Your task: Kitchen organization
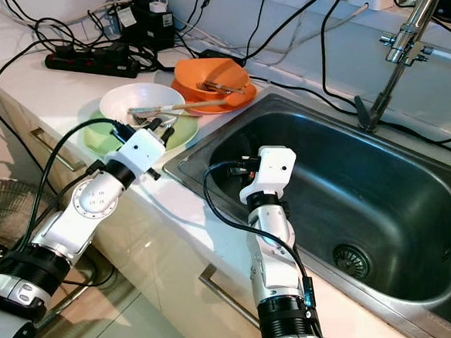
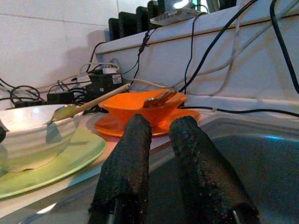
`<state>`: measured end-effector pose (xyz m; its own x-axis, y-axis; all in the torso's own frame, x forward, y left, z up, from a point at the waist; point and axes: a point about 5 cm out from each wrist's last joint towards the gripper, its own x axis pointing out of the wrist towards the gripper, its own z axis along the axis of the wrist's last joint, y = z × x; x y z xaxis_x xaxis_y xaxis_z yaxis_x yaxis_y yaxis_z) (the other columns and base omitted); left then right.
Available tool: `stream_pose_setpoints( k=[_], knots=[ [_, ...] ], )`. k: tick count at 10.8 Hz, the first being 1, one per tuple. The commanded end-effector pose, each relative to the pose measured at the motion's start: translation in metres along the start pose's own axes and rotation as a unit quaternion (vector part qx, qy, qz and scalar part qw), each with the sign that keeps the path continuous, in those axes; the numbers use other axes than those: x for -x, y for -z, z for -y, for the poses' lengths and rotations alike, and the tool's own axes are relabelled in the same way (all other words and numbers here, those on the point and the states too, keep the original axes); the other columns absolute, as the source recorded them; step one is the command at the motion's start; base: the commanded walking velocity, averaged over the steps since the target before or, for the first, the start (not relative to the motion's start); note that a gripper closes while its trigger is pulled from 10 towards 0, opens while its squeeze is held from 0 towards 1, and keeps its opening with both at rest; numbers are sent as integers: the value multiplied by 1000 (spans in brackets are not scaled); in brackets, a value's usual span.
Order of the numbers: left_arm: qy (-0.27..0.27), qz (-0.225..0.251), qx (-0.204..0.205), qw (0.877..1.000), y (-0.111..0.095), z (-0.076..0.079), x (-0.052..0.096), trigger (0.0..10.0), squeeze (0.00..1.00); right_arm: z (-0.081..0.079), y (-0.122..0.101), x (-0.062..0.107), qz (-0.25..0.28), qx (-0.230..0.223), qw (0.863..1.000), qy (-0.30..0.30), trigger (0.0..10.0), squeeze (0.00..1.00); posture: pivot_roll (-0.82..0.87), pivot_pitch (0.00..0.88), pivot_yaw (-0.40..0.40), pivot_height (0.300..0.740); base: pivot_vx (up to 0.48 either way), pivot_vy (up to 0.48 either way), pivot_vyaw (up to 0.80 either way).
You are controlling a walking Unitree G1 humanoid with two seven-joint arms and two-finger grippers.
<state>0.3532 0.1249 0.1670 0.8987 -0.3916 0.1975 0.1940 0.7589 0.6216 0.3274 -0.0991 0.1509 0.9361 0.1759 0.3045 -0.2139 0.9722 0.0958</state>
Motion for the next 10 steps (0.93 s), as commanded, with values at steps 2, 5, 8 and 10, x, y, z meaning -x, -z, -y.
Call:
stream_pose_setpoints(
  k=[2,5,8,10],
  knots=[
    [-8,15,-13,1000,-7,-6,-4,0,0,0,0,-1,1,1,1000,0,10000,0,162,0,19,740,0,0,0],
    [-24,34,-20,999,-13,-9,-4,0,0,0,2,0,-2,0,1000,3,10000,0,166,0,17,740,0,0,0],
    [-46,60,-16,997,-26,-19,-7,0,0,1,2,-1,-2,-1,1000,4,10000,0,169,0,16,740,0,0,0],
    [-44,81,40,995,-37,-22,-7,10000,0,0,2,-1,-2,-1,1000,3,10000,0,171,0,16,740,0,0,0]
  ],
)
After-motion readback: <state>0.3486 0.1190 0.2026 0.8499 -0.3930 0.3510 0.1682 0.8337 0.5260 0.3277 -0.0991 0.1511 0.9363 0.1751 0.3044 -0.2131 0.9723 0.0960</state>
